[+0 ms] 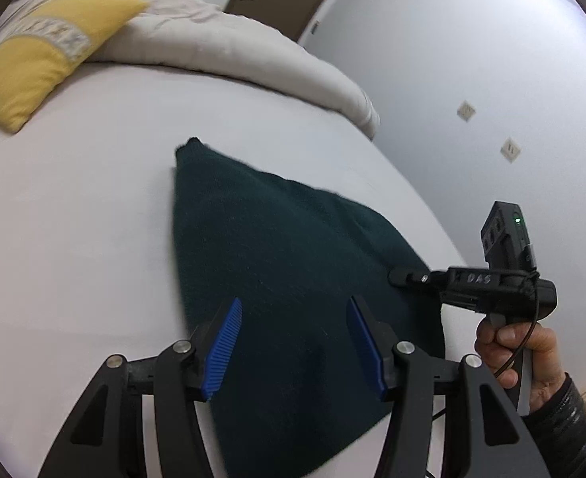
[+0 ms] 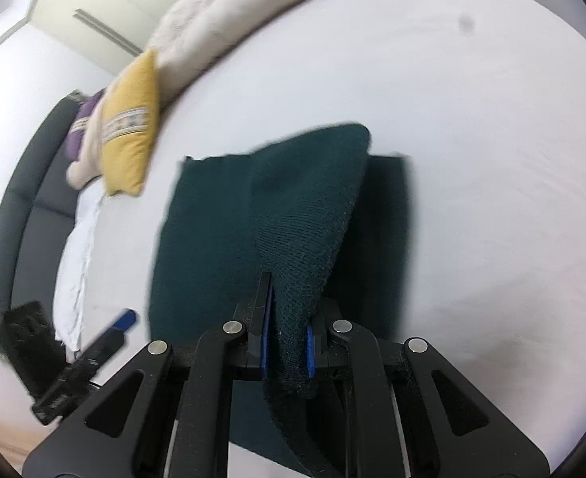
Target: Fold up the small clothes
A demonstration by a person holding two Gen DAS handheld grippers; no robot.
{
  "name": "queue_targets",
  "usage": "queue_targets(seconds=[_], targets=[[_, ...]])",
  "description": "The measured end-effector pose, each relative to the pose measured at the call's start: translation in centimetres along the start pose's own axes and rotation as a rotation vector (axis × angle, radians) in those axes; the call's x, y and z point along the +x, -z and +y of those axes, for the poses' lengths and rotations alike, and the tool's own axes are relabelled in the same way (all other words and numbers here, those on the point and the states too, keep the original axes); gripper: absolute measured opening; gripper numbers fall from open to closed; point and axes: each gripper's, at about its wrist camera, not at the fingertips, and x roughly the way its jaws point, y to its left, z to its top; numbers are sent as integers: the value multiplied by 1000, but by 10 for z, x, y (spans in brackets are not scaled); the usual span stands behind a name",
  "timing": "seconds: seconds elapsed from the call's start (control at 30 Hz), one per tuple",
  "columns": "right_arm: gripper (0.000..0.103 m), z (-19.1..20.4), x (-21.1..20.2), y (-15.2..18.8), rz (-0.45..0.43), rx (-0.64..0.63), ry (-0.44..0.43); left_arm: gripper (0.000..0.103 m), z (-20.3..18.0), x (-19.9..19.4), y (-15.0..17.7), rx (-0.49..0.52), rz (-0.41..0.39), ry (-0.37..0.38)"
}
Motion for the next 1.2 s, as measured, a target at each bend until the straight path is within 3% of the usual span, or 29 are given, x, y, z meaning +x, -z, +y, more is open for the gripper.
queue_targets(seconds=[0.13,0.3,0.43,0.53,0.63,0.73,0.9,1.0,1.1,1.2], targets=[[11,-38,11,7,-2,59,-27,61,-10,28,5,71,39,-98],[14,-51,4,12,-19,57,-44,61,-4,35,13,92,62,-121],[22,-51,-13,24,-35,78,-34,61,-11,40,16,141,72,-165],[24,-38,-28,52,-73,66,-28,61,-10,41,20,147,76,-172],[24,-25,-29,81,-47,27,7,63,-11,41,22,153,81,-184],[17,-24,-30,104,-3,1,55,63,-17,44,27,202,93,-226],[12,-52,-41,132,-31,77,-37,63,-15,44,37,226,84,-240],[11,-45,-43,146,-72,-6,-15,63,-15,45,38,240,83,-241],[12,-38,-48,145,-56,22,-9,63,-16,39,35,252,92,-247],[19,-25,-68,134,-85,-9,98,62,-20,22,26,247,86,-265]])
